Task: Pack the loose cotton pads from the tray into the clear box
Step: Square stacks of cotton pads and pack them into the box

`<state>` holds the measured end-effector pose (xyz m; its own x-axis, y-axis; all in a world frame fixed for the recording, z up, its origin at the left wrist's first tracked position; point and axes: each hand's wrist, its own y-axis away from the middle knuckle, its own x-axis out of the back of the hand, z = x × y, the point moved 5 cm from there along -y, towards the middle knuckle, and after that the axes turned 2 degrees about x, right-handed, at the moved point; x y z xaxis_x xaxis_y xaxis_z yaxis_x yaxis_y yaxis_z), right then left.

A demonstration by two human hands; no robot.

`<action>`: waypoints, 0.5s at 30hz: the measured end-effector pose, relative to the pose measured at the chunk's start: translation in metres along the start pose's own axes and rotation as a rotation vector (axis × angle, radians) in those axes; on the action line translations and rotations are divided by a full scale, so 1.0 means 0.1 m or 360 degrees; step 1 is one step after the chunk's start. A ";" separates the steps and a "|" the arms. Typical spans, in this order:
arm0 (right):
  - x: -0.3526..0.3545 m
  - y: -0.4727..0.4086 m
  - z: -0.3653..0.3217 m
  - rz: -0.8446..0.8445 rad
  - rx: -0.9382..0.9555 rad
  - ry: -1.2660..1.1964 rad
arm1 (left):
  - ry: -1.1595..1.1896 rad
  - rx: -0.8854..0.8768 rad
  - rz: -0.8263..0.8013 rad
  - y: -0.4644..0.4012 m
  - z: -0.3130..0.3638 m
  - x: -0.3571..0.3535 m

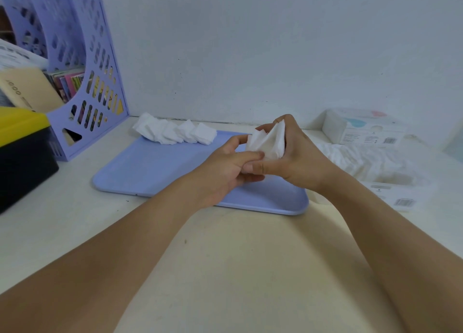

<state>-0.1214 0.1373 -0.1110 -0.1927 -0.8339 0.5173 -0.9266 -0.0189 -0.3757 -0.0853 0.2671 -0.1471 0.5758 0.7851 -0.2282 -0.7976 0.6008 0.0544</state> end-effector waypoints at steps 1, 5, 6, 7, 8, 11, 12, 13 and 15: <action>0.02 -0.01 0.01 0.0033 0.0001 0.0013 | 0.0025 0.0003 -0.0012 0.00 0.01 0.01; 0.05 0.00 -0.01 0.0094 0.0010 0.0086 | 0.0065 0.0031 -0.0005 -0.01 0.01 0.08; 0.06 0.00 -0.02 0.0105 0.0017 0.0083 | 0.0063 0.0032 0.0019 -0.02 0.01 0.09; 0.07 0.01 -0.05 0.0114 0.0032 0.0080 | 0.0050 0.0028 0.0050 -0.03 0.01 0.11; 0.09 0.01 -0.08 0.0125 0.0053 0.0090 | 0.0012 0.0018 0.0084 -0.03 0.00 0.12; 0.16 0.04 -0.20 0.0135 0.0175 0.0294 | -0.0190 -0.0021 0.0196 -0.05 0.00 0.15; 0.16 0.04 -0.22 0.0109 0.0209 0.0421 | -0.0235 -0.0035 0.0226 -0.05 0.00 0.15; 0.16 0.04 -0.22 0.0061 0.0224 0.0543 | -0.0266 -0.0049 0.0245 -0.06 0.00 0.15; 0.13 0.04 -0.19 -0.0060 0.0215 0.0687 | -0.0315 -0.0075 0.0241 -0.07 0.00 0.14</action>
<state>-0.1340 0.1375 -0.0911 -0.3033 -0.5251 0.7952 -0.8905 -0.1408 -0.4326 -0.0722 0.2739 -0.1505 0.4697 0.8825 -0.0259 -0.8821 0.4703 0.0272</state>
